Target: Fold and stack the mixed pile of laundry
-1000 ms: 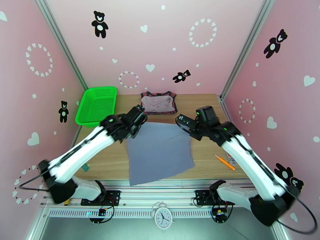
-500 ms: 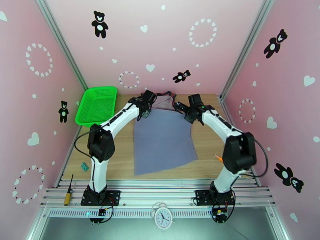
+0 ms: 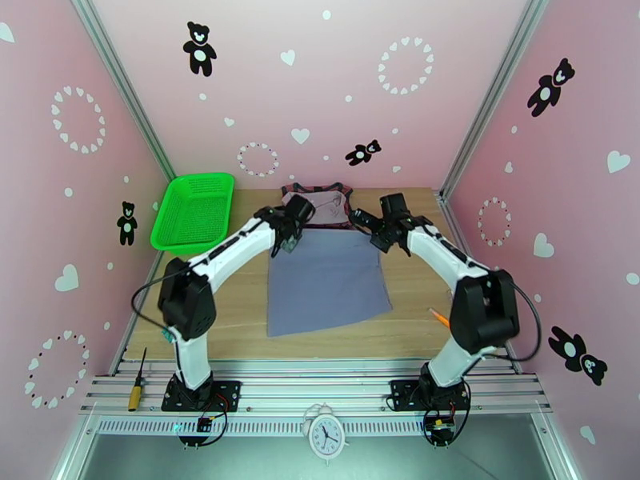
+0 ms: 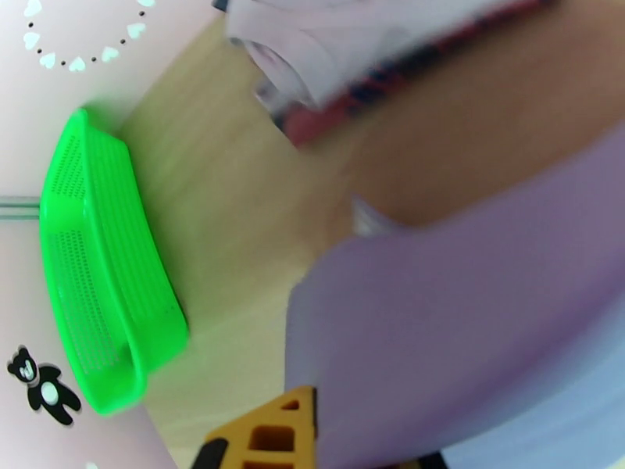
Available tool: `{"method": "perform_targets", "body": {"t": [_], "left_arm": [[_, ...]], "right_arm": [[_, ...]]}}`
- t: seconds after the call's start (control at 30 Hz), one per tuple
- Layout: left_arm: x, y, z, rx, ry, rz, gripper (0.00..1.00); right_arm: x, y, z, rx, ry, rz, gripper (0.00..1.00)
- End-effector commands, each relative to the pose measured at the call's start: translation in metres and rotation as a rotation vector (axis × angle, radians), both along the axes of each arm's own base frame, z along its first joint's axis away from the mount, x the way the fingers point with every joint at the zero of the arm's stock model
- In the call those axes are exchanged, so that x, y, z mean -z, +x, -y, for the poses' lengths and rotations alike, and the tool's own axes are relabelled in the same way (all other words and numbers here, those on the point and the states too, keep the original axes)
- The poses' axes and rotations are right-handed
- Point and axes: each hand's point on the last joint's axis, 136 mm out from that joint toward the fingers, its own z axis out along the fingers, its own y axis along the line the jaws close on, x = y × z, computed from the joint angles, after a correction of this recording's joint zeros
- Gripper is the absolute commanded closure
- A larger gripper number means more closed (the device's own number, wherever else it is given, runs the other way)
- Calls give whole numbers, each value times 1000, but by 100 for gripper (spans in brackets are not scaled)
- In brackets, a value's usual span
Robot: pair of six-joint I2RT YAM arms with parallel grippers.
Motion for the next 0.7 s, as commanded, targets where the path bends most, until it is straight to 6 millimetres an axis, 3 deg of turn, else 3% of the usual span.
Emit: {"method": "perform_targets", "body": {"t": [0.0,0.17,0.33,0.5,0.67], "left_arm": [[-6,-28,-11,-63,6,38,100],[9,-66,-2,-36,48,33,100],[15,-92,3,-22,85,42,100],[14,-115,0,-16,110,52,100],[22,-134,-2,-9,151,43,100]], "right_arm": [[-1,-41,-1,-8,3,-44,100],[13,-88,-6,-20,-26,-88,100],[24,-121,-9,-18,-10,-116,100],[38,-148,-8,-37,-39,-182,100],[53,-162,-4,-45,-105,-248,100]]}}
